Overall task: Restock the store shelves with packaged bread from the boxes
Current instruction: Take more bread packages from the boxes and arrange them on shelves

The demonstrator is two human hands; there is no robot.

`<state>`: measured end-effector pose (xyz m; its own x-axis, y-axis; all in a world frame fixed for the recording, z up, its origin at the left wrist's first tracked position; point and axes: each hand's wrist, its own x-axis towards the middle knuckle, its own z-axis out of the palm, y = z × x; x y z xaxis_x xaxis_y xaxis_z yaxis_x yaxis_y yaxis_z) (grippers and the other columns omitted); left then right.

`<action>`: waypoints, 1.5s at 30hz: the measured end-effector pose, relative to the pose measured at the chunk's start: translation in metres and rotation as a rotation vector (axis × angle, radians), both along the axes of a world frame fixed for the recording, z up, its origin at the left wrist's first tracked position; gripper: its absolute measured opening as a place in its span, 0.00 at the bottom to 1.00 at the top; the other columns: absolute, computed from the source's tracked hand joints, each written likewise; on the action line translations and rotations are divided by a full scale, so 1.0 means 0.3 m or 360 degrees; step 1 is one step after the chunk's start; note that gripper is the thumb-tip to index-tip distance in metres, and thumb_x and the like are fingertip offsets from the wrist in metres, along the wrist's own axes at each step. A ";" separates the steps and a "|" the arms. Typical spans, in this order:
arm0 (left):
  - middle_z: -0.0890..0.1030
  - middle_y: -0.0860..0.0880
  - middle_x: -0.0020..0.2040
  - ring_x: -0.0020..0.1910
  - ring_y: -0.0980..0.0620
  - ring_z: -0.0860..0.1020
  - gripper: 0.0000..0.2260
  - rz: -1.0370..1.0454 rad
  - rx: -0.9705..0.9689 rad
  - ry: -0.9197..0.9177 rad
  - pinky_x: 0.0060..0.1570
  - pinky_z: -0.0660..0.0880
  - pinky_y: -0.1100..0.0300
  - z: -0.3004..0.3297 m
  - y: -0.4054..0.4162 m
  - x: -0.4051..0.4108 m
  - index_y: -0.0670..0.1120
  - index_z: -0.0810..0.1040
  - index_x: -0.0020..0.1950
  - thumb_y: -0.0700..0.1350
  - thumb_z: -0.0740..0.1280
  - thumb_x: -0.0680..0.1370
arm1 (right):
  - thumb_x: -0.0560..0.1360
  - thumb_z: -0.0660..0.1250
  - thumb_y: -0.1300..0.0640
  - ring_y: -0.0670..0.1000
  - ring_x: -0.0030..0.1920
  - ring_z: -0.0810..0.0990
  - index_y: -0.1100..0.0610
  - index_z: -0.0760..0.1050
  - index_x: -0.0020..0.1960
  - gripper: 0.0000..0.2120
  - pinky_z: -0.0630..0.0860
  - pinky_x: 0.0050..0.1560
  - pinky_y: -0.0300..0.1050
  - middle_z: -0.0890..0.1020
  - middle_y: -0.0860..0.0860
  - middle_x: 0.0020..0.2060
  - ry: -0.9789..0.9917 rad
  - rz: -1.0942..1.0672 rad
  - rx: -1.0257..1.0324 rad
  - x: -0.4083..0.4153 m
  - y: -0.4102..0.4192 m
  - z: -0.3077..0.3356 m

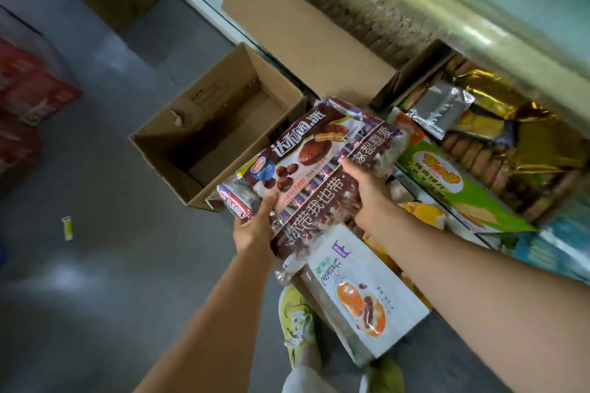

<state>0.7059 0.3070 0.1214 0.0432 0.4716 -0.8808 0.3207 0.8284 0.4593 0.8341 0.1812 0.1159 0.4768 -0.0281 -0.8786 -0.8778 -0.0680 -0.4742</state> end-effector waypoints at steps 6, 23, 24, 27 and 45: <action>0.85 0.45 0.49 0.39 0.46 0.86 0.27 -0.0004 0.0140 -0.0206 0.37 0.83 0.49 0.319 -0.080 -0.120 0.48 0.73 0.61 0.48 0.81 0.67 | 0.57 0.81 0.41 0.54 0.44 0.79 0.56 0.78 0.52 0.31 0.79 0.49 0.50 0.83 0.57 0.51 -0.0057 0.0044 0.0209 -0.113 -0.100 0.327; 0.86 0.44 0.49 0.43 0.45 0.86 0.34 -0.0472 0.0532 -0.0723 0.50 0.82 0.42 1.196 -0.170 -0.289 0.47 0.75 0.63 0.54 0.79 0.60 | 0.70 0.76 0.52 0.49 0.31 0.74 0.55 0.77 0.39 0.09 0.75 0.41 0.47 0.76 0.50 0.27 -0.0412 -0.0122 0.0658 -0.270 -0.395 1.277; 0.86 0.44 0.50 0.44 0.44 0.86 0.34 -0.0515 0.0543 -0.0753 0.51 0.81 0.41 1.238 -0.177 -0.295 0.47 0.75 0.64 0.54 0.79 0.61 | 0.71 0.75 0.53 0.49 0.30 0.74 0.55 0.76 0.38 0.10 0.75 0.40 0.46 0.76 0.50 0.25 -0.0454 -0.0148 0.0673 -0.284 -0.414 1.314; 0.86 0.43 0.50 0.45 0.42 0.85 0.29 -0.0605 0.0592 -0.0879 0.48 0.82 0.43 1.356 -0.195 -0.319 0.47 0.74 0.64 0.51 0.79 0.66 | 0.72 0.74 0.54 0.49 0.27 0.73 0.56 0.75 0.37 0.10 0.76 0.42 0.48 0.75 0.50 0.24 -0.0552 -0.0204 0.0723 -0.346 -0.473 1.434; 0.85 0.43 0.48 0.44 0.42 0.84 0.30 -0.1053 0.0722 -0.1364 0.45 0.81 0.44 1.947 -0.480 -0.491 0.47 0.76 0.61 0.51 0.80 0.62 | 0.62 0.77 0.50 0.52 0.39 0.77 0.56 0.74 0.42 0.16 0.76 0.46 0.47 0.79 0.52 0.32 -0.1287 -0.0544 0.0772 -0.760 -0.978 2.021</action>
<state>0.5584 0.1630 0.7056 0.8949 0.3982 -0.2016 0.0701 0.3208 0.9446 0.6061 -0.1121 0.7223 0.9691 0.0004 -0.2468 -0.2158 0.4866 -0.8466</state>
